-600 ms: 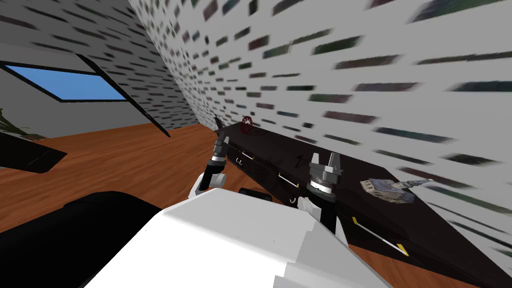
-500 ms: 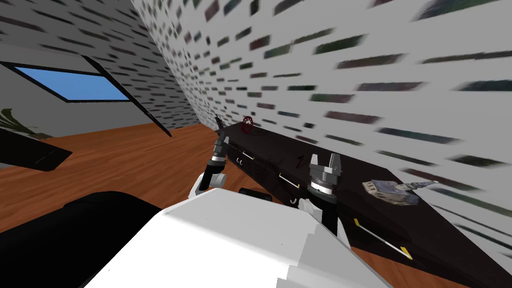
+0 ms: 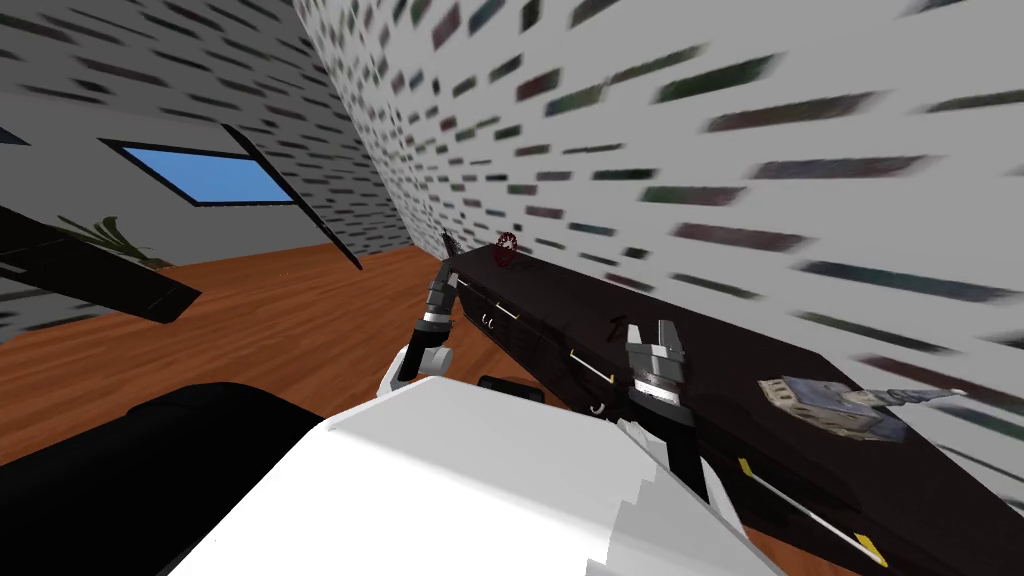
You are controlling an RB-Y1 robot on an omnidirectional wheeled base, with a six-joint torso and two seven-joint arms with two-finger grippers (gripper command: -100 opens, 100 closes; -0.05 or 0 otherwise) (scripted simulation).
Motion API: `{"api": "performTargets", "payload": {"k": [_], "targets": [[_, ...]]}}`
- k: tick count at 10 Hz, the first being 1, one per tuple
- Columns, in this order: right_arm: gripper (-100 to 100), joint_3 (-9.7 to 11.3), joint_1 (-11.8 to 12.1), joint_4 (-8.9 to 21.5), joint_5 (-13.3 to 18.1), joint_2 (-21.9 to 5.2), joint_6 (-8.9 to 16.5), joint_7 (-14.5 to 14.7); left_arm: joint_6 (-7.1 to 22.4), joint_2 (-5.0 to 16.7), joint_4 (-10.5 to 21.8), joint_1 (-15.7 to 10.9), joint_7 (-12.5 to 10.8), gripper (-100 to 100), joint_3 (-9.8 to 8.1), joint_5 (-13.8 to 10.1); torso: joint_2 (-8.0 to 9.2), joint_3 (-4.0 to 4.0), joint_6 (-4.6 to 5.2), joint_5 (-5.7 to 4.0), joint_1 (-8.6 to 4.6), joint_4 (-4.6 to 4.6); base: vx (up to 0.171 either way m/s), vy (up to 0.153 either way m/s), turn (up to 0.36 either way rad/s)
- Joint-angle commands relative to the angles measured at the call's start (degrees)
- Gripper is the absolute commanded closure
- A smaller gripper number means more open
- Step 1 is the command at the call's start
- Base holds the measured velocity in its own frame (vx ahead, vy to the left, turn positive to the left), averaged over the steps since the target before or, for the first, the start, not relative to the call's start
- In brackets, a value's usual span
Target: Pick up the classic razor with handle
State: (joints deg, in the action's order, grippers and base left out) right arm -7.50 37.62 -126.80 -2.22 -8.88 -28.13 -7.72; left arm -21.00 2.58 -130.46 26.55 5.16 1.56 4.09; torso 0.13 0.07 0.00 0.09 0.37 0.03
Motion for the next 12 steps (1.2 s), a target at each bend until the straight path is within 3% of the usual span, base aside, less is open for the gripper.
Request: {"api": "performTargets", "payload": {"k": [1, 4, 7, 9, 10, 12], "targets": [[-100, -1.4, 2.86, 0.26, -0.55, -1.4, 2.15, -0.49, 0.0, 0.0, 0.0, 0.0, 0.0, 0, 0.0, 0.0, 0.0, 0.0, 0.0, 0.0, 0.0, 0.0, -0.012, 0.108, 0.143], [-100, -4.94, 8.44, 1.18, -2.01, -4.25, 6.25, -1.71, 0.0, 0.0, 0.0, 0.0, 0.0, 0, 0.0, 0.0, 0.02, 0.01, 0.0, 0.02, 0.09, 0.0, -0.03, 0.126, 0.177], [-100, -6.21, 11.17, 1.47, -2.54, -5.2, 7.74, -2.14, 0.0, 0.0, 0.0, 0.0, 0.0, 0, 0.0, 0.0, 0.0, 0.0, 0.0, -0.01, -0.08, 0.0, -0.013, 0.074, 0.078], [-100, -8.81, 14.97, 1.97, -3.62, -7.24, 10.88, -2.99, 0.0, 0.0, 0.0, 0.0, 0.0, 0, -0.01, 0.0, -0.03, -0.02, -0.01, -0.03, -0.13, 0.0, -0.012, 0.092, 0.17], [-100, -8.81, 15.75, 1.97, -3.62, -7.24, 10.88, -2.99, 0.0, 0.0, 0.0, 0.0, 0.0, 0, 0.0, 0.0, 0.0, 0.0, -0.01, 0.0, -0.02, 0.0, -0.011, 0.079, 0.064], [-100, -11.39, 19.47, 2.34, -4.69, -9.56, 14.23, -3.8, 0.0, 0.01, 0.0, 0.0, 0.0, 0, -0.01, 0.0, -0.03, -0.01, 0.0, -0.02, -0.14, 0.0, -0.007, 0.077, 0.188]]}}
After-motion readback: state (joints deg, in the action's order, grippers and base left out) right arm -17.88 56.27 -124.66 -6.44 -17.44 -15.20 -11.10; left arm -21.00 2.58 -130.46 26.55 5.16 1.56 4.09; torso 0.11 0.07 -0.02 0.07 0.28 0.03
